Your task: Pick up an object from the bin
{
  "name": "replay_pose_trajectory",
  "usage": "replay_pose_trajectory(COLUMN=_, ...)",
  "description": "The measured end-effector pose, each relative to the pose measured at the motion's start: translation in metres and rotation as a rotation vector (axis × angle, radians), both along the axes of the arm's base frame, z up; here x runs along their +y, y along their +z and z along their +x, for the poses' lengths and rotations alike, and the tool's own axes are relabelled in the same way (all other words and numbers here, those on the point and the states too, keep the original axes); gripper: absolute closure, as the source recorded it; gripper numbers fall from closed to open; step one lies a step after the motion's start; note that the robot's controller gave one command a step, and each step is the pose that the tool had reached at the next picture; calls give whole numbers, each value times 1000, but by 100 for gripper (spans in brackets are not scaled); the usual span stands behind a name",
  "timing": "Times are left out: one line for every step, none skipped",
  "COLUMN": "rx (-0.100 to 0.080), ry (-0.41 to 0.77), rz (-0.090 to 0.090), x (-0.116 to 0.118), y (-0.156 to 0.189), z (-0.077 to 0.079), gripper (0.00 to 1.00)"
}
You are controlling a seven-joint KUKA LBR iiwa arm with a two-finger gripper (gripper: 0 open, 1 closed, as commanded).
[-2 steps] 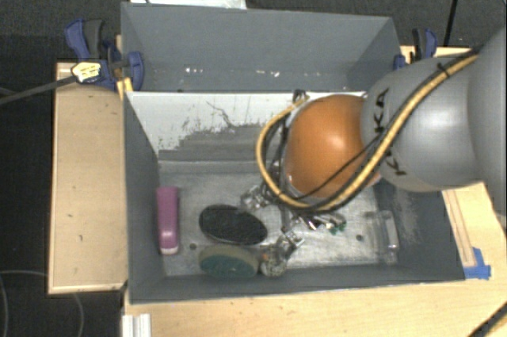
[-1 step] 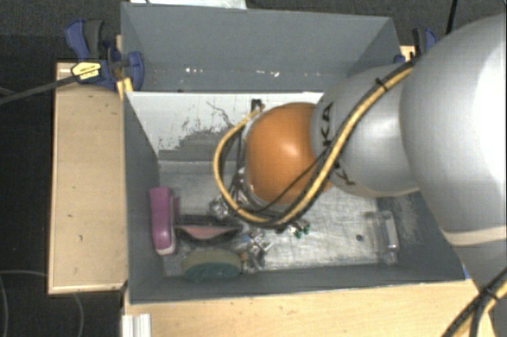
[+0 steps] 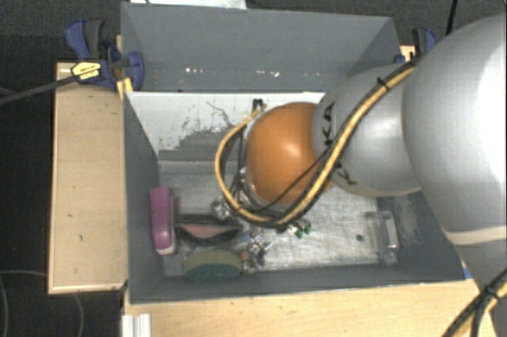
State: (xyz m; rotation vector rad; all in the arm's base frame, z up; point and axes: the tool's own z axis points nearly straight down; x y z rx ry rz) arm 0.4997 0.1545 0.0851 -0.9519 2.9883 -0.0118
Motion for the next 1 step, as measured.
replay_pose_trajectory(rx=-3, ry=-307, rz=11, x=21, y=139, z=75, gripper=100)
